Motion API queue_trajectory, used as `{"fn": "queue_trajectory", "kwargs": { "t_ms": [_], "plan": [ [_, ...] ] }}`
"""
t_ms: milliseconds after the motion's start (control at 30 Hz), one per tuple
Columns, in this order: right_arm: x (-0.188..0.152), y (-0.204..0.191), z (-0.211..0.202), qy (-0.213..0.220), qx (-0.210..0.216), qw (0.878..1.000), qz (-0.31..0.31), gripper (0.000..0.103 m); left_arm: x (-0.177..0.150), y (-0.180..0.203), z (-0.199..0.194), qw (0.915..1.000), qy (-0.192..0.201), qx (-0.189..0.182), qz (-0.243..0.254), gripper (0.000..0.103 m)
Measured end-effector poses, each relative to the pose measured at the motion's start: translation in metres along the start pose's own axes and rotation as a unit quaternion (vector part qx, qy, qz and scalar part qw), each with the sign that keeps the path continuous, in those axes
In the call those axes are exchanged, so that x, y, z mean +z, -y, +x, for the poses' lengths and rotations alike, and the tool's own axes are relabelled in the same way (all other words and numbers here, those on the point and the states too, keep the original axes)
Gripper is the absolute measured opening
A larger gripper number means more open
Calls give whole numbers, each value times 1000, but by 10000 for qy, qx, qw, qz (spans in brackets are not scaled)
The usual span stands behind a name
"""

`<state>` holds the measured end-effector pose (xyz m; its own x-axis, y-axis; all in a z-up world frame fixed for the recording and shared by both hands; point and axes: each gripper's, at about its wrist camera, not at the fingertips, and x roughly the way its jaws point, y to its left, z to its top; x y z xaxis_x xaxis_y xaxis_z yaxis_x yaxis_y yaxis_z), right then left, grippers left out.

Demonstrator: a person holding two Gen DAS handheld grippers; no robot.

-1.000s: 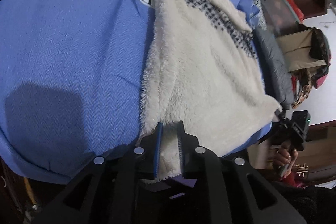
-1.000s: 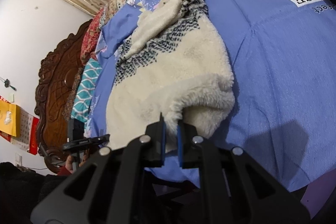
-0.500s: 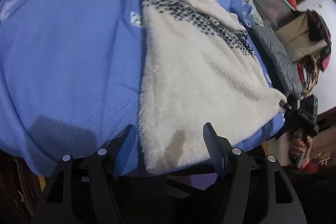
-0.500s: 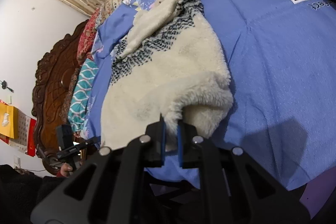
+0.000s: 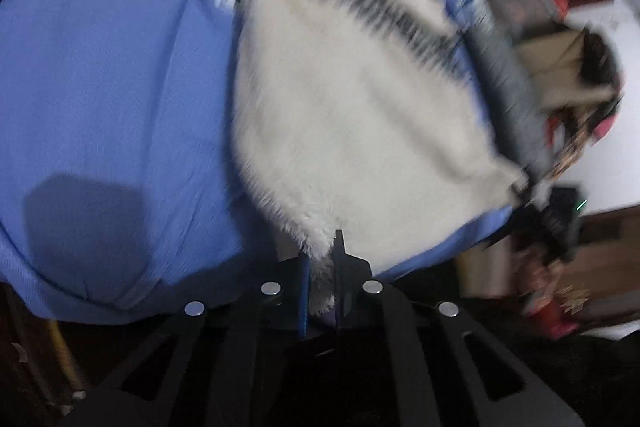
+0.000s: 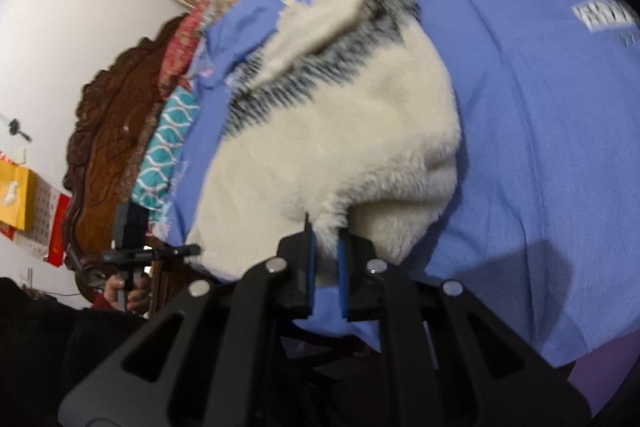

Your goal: Fold large clothes

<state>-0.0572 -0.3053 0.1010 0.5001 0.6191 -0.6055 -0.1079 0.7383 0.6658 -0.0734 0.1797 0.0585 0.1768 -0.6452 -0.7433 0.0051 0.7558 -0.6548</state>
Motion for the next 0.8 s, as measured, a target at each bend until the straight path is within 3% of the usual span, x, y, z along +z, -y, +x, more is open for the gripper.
{"fn": "queue_trajectory", "kwargs": {
  "t_ms": [100,233,367,500,533,567,600,633,667,733,800],
  "plan": [
    [28,-9,-11,240,113,9996,-113,9,27,16,-33,9977,490,-473,28,32],
    [97,-17,-9,508,266,9980,-255,9,81,39,-71,9903,1119,-790,212,32],
    [183,-27,18,649,224,9966,-446,9,168,66,-88,9844,1566,-620,508,32],
    [292,-19,73,776,-139,9968,-139,9,270,71,-78,9846,1696,-362,241,32],
    [318,-12,90,888,-477,9949,-25,14,298,67,-71,9849,1726,-106,80,37],
    [335,-4,104,975,-901,9911,12,40,324,60,-62,9849,1717,197,-112,38],
    [347,4,116,1092,-1383,9843,93,81,357,41,-43,9834,1592,675,-542,40],
    [354,15,125,1268,-1860,9740,263,87,372,27,-33,9811,1459,938,-857,40],
    [356,27,134,1334,-2100,9671,533,85,385,3,-14,9738,1204,1293,-1431,40],
    [347,36,146,1362,-1783,9715,766,81,388,-18,2,9705,1083,1142,-1825,40],
    [335,21,157,1269,-1670,9774,259,80,385,-19,10,9752,1214,870,-1634,40]
  ]
}}
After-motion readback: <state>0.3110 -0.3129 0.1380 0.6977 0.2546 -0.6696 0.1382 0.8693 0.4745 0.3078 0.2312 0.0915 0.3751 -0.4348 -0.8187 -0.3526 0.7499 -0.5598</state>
